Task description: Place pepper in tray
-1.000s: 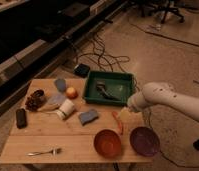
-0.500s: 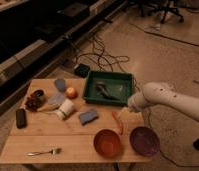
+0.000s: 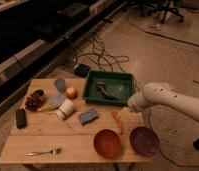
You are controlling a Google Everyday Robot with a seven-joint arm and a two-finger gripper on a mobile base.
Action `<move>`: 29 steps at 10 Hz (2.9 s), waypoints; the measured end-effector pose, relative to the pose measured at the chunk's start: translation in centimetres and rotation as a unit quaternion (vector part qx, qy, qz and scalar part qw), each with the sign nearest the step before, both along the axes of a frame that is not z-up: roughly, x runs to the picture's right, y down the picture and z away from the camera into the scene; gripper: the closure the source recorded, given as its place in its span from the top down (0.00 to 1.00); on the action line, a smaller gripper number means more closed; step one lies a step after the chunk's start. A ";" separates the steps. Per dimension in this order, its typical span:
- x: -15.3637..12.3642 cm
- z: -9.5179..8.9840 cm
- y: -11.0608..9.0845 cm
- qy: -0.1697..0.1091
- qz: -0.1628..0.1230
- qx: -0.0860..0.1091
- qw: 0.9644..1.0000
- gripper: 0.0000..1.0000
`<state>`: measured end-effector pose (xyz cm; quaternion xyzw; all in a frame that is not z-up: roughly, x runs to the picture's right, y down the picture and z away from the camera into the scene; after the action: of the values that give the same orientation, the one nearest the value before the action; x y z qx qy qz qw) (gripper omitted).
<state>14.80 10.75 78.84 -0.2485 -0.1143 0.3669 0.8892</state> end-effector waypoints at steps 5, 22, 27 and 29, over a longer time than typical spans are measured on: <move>-1.8 0.3 1.3 -0.010 -0.005 -0.001 1.000 0.80; -3.2 7.7 5.5 -0.045 -0.047 -0.040 0.997 0.80; -4.6 8.0 6.3 -0.066 -0.089 -0.018 0.994 0.39; -5.7 7.6 7.2 -0.086 -0.117 -0.020 0.989 0.18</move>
<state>9.14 17.92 86.46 -0.3085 -0.1531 0.2402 0.9076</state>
